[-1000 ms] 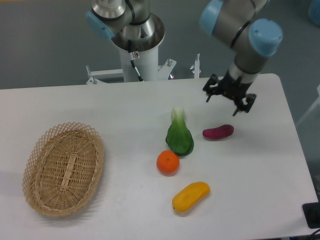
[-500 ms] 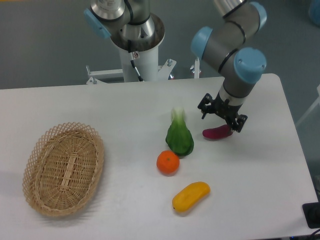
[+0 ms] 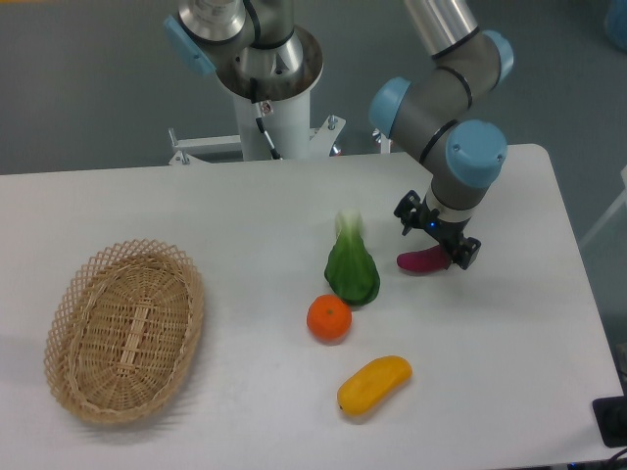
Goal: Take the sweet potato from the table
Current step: 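Lower the gripper around the sweet potato and close the fingers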
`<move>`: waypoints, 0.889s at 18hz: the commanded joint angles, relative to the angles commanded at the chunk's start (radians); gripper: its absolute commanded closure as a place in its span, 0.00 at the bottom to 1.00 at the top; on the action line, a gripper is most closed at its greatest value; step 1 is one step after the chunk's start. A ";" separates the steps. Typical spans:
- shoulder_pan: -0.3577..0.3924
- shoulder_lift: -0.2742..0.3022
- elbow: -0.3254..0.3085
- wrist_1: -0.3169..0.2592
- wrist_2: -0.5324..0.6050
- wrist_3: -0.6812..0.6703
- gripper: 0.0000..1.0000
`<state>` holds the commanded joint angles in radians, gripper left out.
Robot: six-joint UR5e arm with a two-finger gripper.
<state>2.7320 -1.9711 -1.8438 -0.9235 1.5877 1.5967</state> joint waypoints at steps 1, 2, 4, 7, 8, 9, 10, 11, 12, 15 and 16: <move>0.000 -0.005 -0.002 0.000 0.000 0.006 0.00; 0.000 -0.008 -0.009 0.002 0.000 0.008 0.00; 0.002 -0.015 -0.029 0.041 0.000 0.023 0.00; 0.002 -0.031 -0.055 0.091 0.000 0.028 0.00; 0.003 -0.028 -0.060 0.091 0.000 0.028 0.01; 0.003 -0.026 -0.058 0.091 0.000 0.029 0.09; 0.003 -0.028 -0.057 0.092 0.000 0.028 0.21; 0.003 -0.028 -0.057 0.092 0.000 0.028 0.31; 0.003 -0.028 -0.057 0.092 0.000 0.026 0.41; 0.003 -0.025 -0.060 0.092 0.002 0.014 0.71; 0.003 -0.025 -0.058 0.092 0.002 0.012 0.79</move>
<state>2.7351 -1.9957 -1.9022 -0.8314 1.5892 1.6092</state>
